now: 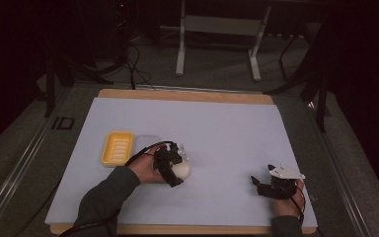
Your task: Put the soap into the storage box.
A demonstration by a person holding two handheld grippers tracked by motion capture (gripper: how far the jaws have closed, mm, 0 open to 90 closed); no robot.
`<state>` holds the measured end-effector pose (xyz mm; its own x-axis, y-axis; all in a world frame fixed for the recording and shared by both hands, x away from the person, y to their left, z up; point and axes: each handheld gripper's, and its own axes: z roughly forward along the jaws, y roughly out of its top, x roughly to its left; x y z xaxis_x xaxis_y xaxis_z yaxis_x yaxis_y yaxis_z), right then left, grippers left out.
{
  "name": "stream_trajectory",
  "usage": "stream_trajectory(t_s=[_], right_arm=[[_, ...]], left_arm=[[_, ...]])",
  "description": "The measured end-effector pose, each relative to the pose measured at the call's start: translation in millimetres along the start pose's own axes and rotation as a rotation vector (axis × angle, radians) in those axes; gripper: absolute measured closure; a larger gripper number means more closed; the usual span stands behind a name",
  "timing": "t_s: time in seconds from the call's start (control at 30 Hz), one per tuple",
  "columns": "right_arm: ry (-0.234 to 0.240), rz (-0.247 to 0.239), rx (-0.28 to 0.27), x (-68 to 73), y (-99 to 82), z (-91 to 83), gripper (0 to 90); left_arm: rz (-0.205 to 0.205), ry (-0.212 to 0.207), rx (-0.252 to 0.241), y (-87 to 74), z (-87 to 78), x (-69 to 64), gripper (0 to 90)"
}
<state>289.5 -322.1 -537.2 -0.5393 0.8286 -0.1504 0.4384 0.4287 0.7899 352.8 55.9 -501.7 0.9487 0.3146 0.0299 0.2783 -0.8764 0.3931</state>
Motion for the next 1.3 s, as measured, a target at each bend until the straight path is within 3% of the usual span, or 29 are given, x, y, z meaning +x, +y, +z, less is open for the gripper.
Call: stream_trajectory(t_s=[0.73, 1.0, 1.3], right_arm=[[0.001, -0.001, 0.003, 0.2, 0.1, 0.2, 20.7], [0.001, -0.002, 0.002, 0.1, 0.1, 0.2, 20.7], [0.002, -0.002, 0.001, 0.0, 0.0, 0.0, 20.7]], left_arm=[[0.02, -0.016, 0.064, 12.0, 14.5, 1.3, 16.1], [0.014, -0.027, 0.076, 13.6, 12.7, 4.3, 23.9], [0.034, -0.017, 0.111, 13.1, 10.5, 3.9, 24.0]])
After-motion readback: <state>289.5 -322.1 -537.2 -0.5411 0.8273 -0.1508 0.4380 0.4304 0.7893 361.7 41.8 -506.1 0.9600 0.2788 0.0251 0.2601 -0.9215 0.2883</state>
